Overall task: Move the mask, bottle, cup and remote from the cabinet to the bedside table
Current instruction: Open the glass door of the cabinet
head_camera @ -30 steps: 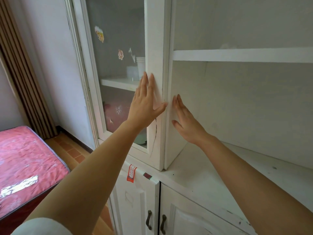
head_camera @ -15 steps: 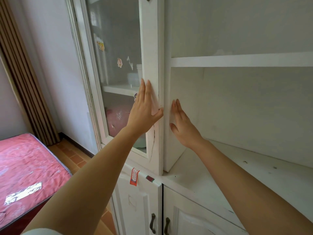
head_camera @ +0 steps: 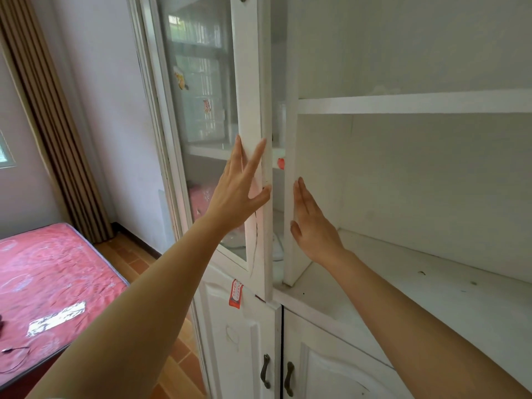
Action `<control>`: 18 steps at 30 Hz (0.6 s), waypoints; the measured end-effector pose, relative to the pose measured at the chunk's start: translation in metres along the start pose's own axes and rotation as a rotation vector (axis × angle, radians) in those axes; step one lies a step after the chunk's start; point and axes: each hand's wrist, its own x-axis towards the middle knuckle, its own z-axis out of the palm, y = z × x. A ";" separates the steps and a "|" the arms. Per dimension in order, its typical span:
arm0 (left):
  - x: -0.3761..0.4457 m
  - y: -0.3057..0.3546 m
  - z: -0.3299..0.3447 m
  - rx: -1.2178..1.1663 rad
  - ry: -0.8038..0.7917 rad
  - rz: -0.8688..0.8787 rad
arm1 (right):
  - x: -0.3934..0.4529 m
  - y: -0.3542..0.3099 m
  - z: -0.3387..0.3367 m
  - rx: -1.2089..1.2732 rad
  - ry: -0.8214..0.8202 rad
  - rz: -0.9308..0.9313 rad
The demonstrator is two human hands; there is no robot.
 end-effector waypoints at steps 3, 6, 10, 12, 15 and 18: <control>-0.001 0.001 -0.003 0.075 -0.020 0.037 | 0.000 -0.003 -0.001 -0.003 -0.010 0.012; 0.000 0.000 -0.004 0.141 -0.020 0.039 | -0.001 -0.005 -0.003 -0.019 -0.023 0.022; 0.001 0.004 -0.007 0.197 -0.008 0.043 | -0.004 -0.007 -0.004 -0.010 -0.057 0.031; 0.001 0.007 -0.006 0.209 0.019 0.048 | -0.004 -0.008 -0.004 0.003 -0.068 0.036; 0.003 0.011 -0.001 0.219 0.029 0.019 | -0.004 -0.010 -0.002 0.023 -0.065 0.048; 0.007 0.015 0.006 0.221 0.032 -0.018 | -0.003 -0.011 0.001 0.040 -0.051 0.056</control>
